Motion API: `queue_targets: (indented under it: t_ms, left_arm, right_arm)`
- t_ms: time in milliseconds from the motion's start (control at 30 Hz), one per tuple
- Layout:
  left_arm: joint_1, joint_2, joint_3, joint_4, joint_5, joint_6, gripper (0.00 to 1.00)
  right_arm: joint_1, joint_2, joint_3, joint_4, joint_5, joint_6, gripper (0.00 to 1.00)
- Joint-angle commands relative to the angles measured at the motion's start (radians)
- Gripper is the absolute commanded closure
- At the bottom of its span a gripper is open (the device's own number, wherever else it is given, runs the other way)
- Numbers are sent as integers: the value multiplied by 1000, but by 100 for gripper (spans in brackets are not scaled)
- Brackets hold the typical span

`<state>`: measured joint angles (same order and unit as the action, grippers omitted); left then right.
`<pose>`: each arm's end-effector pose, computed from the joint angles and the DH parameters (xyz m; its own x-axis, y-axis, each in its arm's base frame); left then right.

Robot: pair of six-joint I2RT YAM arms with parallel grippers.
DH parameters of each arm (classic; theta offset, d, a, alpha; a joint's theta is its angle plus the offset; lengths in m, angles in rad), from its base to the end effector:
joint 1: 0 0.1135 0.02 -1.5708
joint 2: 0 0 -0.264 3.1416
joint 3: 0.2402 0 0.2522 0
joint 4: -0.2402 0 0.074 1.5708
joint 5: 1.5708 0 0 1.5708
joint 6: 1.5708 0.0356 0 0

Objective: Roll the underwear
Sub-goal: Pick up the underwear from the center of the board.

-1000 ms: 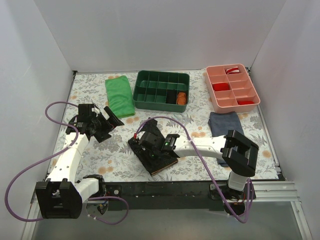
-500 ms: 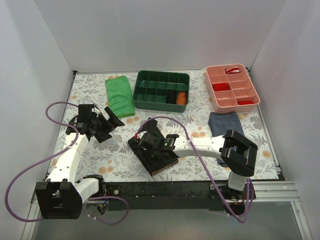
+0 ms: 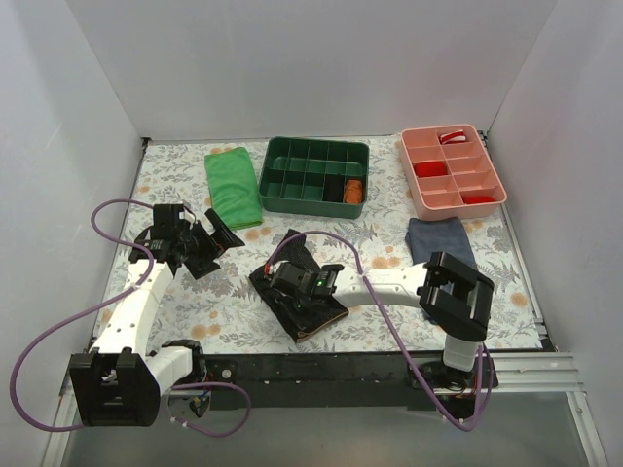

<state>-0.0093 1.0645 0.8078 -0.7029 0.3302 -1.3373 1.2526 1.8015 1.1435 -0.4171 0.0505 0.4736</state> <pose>0.2058 -0.0135 0.2520 -0.3791 -0.9168 0.1255 -0.7516 0.2259 -0.6197 0.1153 0.3442 0.1718 -0.6741 -0.5906 -0.4435 -0.7120 0.6794 0.1774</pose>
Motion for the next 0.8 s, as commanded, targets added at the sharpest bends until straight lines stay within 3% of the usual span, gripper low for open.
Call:
queue_targets:
  t_ms: [0, 167, 300, 367, 400, 500, 767]
  left_arm:
    - [3, -20, -7, 13, 38, 20, 2]
    - [3, -12, -6, 25, 58, 27, 2]
    - [3, -1, -1, 29, 69, 30, 2]
    - [3, 5, 1, 31, 70, 33, 2]
    - [5, 6, 1, 31, 70, 35, 2]
    - [5, 8, 1, 33, 67, 33, 2]
    - [3, 11, -4, 34, 50, 36, 2]
  right_arm:
    - [7, -94, -8, 3, 72, 17, 99]
    - [7, -204, -7, 1, 176, 26, 99]
    - [-4, -255, -22, 11, 175, 22, 95]
    - [-4, -246, -18, 1, 125, 5, 70]
    - [-4, -225, -10, -24, 120, 5, 51]
    - [5, -205, -33, 7, 39, -10, 36]
    - [50, -156, -42, 35, -28, -29, 37]
